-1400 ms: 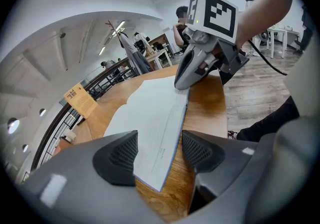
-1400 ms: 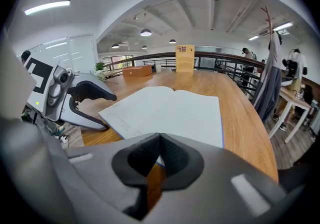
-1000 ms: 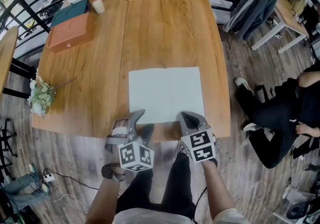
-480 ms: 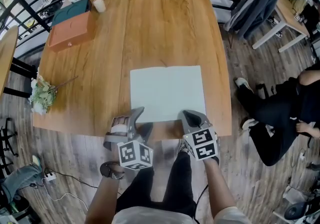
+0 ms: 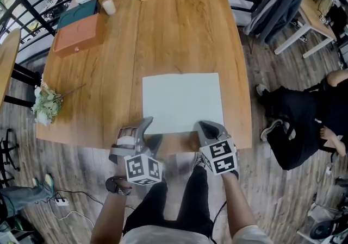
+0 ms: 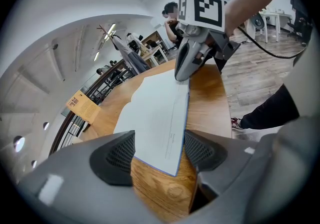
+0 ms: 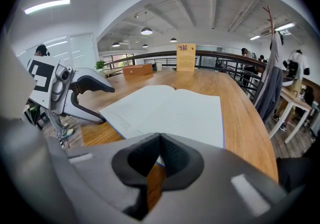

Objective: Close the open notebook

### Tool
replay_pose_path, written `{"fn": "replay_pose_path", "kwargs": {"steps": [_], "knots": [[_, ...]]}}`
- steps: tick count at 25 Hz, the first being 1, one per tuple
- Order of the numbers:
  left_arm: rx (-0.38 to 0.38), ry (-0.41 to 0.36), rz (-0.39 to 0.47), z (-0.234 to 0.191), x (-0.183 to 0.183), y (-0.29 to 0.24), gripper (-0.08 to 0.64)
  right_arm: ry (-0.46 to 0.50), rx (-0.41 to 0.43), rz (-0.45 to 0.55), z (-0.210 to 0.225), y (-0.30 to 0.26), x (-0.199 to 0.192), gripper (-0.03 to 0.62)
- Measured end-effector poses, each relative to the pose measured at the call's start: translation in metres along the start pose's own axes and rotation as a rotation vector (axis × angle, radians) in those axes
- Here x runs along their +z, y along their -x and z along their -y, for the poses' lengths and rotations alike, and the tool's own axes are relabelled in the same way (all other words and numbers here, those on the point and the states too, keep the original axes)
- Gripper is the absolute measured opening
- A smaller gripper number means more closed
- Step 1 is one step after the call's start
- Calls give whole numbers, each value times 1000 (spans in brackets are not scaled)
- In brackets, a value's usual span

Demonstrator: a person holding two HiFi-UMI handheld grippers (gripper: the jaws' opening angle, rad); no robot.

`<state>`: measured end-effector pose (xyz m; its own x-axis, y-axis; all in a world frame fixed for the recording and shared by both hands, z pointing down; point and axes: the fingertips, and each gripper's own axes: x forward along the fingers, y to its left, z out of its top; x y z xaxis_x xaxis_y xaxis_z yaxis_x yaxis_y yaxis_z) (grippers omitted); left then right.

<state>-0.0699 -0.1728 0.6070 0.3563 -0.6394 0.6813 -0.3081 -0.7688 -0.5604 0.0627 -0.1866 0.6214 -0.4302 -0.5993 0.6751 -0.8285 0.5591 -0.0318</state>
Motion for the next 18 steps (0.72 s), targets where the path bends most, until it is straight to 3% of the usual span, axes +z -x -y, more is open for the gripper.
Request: {"fn": "replay_pose_path", "kwargs": {"steps": [8, 18], "knots": [[11, -31, 5, -3, -2, 3, 327, -23, 34, -12, 2, 1, 1, 2], [53, -151, -1, -9, 3, 6, 357, -23, 56, -19, 1, -1, 1, 2]]}}
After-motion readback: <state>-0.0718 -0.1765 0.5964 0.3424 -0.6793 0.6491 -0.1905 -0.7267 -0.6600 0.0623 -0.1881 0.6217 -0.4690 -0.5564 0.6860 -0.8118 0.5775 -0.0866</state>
